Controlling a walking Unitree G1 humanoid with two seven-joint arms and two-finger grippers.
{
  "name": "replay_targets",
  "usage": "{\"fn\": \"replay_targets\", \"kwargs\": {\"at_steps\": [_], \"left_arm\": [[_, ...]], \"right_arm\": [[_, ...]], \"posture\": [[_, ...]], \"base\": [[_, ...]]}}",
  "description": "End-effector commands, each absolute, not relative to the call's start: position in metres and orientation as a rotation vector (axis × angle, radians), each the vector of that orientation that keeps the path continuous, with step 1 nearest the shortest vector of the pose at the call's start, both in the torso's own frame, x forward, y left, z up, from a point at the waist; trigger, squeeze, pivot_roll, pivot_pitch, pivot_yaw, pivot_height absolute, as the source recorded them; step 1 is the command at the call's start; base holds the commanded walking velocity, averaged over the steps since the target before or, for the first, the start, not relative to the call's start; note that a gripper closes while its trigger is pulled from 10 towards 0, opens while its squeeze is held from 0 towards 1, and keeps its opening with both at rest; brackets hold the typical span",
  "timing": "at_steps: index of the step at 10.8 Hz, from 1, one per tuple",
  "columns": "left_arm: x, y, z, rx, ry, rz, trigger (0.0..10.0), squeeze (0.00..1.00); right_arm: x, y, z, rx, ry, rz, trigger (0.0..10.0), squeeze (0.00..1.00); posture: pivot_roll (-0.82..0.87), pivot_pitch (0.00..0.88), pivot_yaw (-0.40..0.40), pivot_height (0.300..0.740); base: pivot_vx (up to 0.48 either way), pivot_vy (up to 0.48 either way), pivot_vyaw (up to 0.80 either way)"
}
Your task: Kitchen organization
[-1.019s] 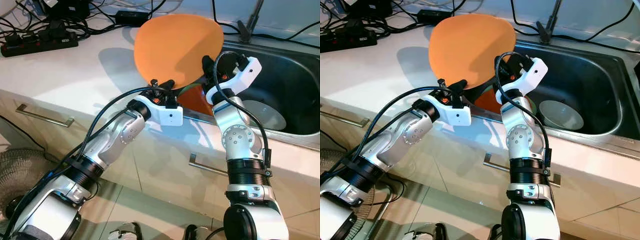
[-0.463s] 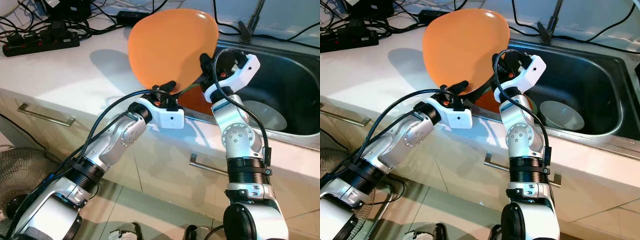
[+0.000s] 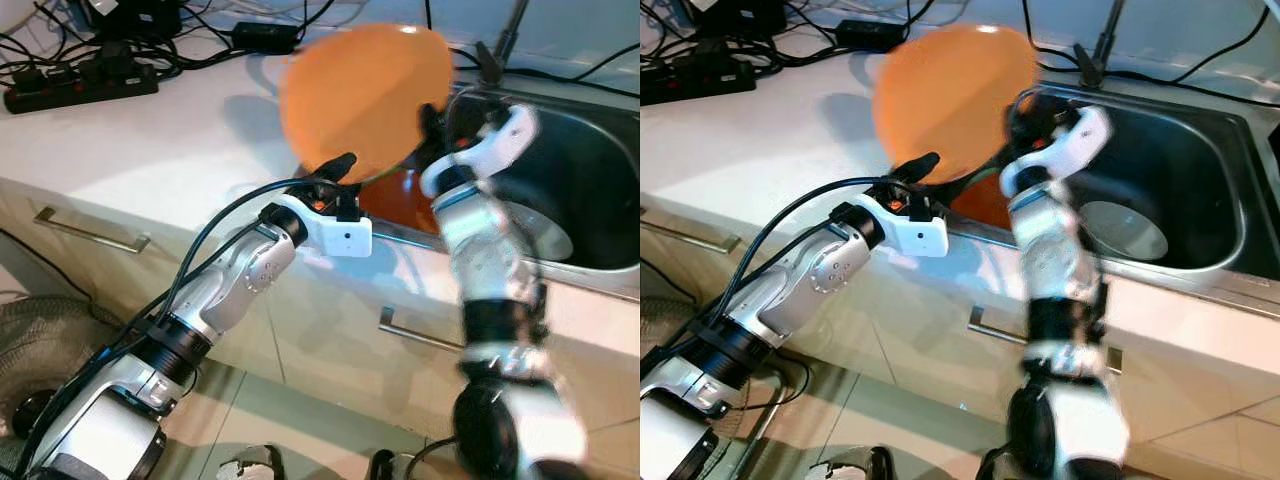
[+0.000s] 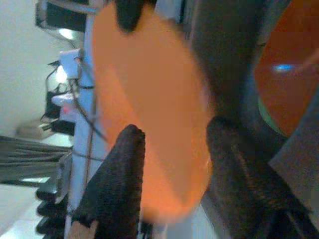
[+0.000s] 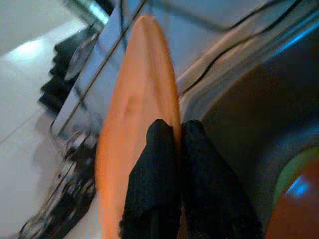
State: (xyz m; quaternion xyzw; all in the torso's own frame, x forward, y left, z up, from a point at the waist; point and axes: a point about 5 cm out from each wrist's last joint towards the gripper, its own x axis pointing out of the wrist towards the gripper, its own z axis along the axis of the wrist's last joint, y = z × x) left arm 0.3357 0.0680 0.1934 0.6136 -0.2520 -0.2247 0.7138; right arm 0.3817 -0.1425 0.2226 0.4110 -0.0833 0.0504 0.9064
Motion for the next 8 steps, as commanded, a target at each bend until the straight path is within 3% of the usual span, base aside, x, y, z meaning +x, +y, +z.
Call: {"fn": "replay_targets", "kwargs": {"at_steps": [1,4,5,6,7,8], "left_arm": [[0.336,0.070,0.203,1.355,-0.591,-0.466,10.0,0.00],[0.334,0.073,0.199,1.315,-0.562,-0.460,10.0,0.00],[0.336,0.077,0.198,1.192,-0.514,-0.442,10.0,0.00],[0.337,0.079,0.200,1.020,-0.471,-0.414,10.0,0.00],[0.338,0.081,0.202,0.846,-0.435,-0.383,10.0,0.00],[0.340,0.083,0.200,0.609,-0.350,-0.353,10.0,0.00]], "right_arm": [[0.384,-0.160,0.238,0.875,-0.261,0.061,0.0,0.00],[0.390,-0.194,0.246,0.881,-0.333,-0.054,0.0,0.00],[0.393,-0.203,0.245,0.845,-0.338,-0.088,0.0,0.00],[0.395,-0.207,0.244,0.799,-0.337,-0.108,2.1,0.00],[0.397,-0.211,0.242,0.723,-0.325,-0.130,10.0,0.00],[0.401,-0.216,0.237,0.583,-0.282,-0.159,10.0,0.00]], "posture": [[0.09,0.082,0.018,0.740],[0.10,0.088,0.017,0.740],[0.10,0.090,0.019,0.740],[0.10,0.092,0.019,0.740],[0.10,0.094,0.021,0.740],[0.10,0.095,0.022,0.740]], "base": [[0.000,0.000,0.00],[0.000,0.000,0.00],[0.000,0.000,0.00],[0.000,0.000,0.00],[0.000,0.000,0.00],[0.000,0.000,0.00]]}}
